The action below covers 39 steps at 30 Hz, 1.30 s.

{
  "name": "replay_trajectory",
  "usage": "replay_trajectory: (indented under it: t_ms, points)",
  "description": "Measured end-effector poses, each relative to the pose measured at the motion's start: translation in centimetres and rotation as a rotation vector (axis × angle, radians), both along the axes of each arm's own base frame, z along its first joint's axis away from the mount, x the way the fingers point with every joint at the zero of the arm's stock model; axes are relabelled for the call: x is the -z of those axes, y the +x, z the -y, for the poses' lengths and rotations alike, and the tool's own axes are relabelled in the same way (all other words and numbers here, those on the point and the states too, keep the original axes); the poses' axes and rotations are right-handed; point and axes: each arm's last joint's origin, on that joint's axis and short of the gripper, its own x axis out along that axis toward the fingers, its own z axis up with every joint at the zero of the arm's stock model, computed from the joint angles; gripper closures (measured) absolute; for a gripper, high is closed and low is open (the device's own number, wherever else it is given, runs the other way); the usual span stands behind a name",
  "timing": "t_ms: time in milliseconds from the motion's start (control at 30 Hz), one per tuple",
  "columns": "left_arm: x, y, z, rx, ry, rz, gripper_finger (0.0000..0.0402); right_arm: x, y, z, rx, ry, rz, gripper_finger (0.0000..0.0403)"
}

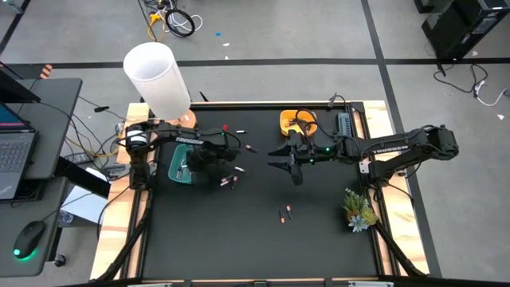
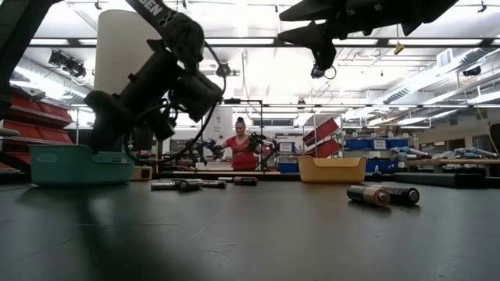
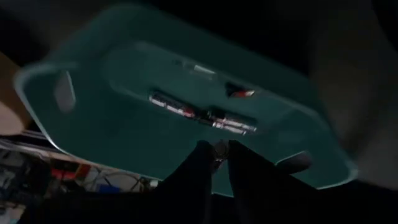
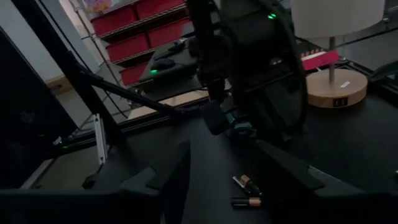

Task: Sort batteries
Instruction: Put the silver battery into the green bin, then put the black battery into the yellow bin

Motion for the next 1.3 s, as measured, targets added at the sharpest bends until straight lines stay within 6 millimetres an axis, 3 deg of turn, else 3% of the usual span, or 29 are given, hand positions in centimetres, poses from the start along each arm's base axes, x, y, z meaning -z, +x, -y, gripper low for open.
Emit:
replay_trajectory:
  t_ms: [200,333,567,700,900,1300]
  points:
    - [0.1,-0.1,0.0,0.003,-0.006,-0.003,0.0273,0.0,0.0,0.1,0.008,-0.003,0.000,0.0220]
    - [-0.8,0.1,-0.1,0.020,0.022,0.041,0.0251,0.2,-0.1,0.7,0.054,-0.003,-0.019,0.0220]
    - [-5.1,-0.3,0.1,-0.007,0.064,0.367,0.0257,1.0,-0.5,2.3,0.079,0.025,-0.112,0.0220]
    - [-7.1,-0.4,0.3,-0.106,0.087,0.565,0.0262,1.0,-0.5,2.7,0.090,-0.004,-0.106,0.0221]
    - [-7.8,0.1,0.3,-0.228,0.162,0.666,0.0267,0.4,-0.4,3.2,0.153,0.009,-0.042,0.0246]
    - [-8.7,1.5,1.4,-0.212,0.221,0.782,0.0307,0.2,-0.5,3.5,0.079,0.060,-0.024,0.0329]
